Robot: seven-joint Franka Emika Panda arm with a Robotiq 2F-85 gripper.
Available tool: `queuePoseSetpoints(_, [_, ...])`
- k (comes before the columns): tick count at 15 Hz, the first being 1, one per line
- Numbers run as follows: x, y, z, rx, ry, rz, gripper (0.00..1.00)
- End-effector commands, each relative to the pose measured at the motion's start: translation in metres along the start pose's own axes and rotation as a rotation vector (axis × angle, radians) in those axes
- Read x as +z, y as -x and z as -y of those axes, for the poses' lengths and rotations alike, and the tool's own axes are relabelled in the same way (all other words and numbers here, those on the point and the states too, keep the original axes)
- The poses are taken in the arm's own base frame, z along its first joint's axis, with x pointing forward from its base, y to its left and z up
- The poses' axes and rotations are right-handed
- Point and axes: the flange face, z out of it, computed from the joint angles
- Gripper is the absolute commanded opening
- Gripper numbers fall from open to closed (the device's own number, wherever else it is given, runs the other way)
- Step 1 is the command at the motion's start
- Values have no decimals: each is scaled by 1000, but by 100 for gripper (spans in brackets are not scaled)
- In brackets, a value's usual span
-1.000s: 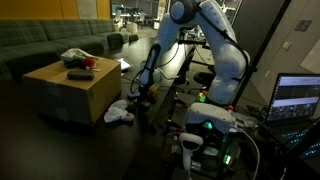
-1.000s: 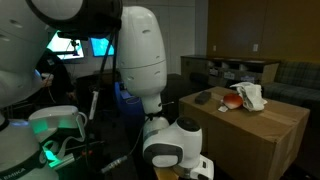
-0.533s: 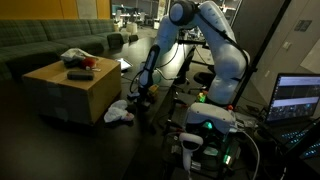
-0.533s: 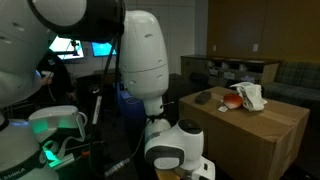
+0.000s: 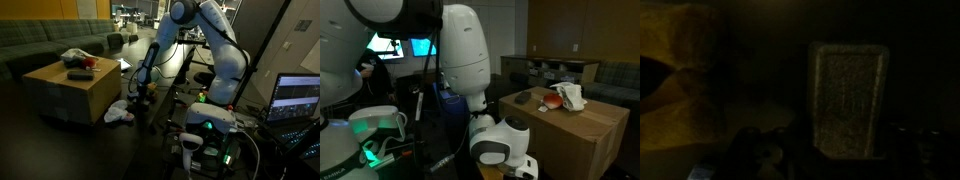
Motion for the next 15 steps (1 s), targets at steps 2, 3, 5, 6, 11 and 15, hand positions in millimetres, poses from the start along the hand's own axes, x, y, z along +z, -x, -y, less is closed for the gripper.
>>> queuePoseSetpoints(2, [-34,-7,-1,-66,-17,55,33])
queuePoseSetpoints(3, [-41,-9,-2,-78,-16,69,33])
queuePoseSetpoints(5, [-59,-12,-4,-95,-11,87,33])
queuePoseSetpoints(6, [-68,-14,-5,-103,-8,93,33])
queuePoseSetpoints(11, [-127,-32,-13,-122,37,87,33])
queuePoseSetpoints(15, [-178,-59,-14,-131,112,44,33])
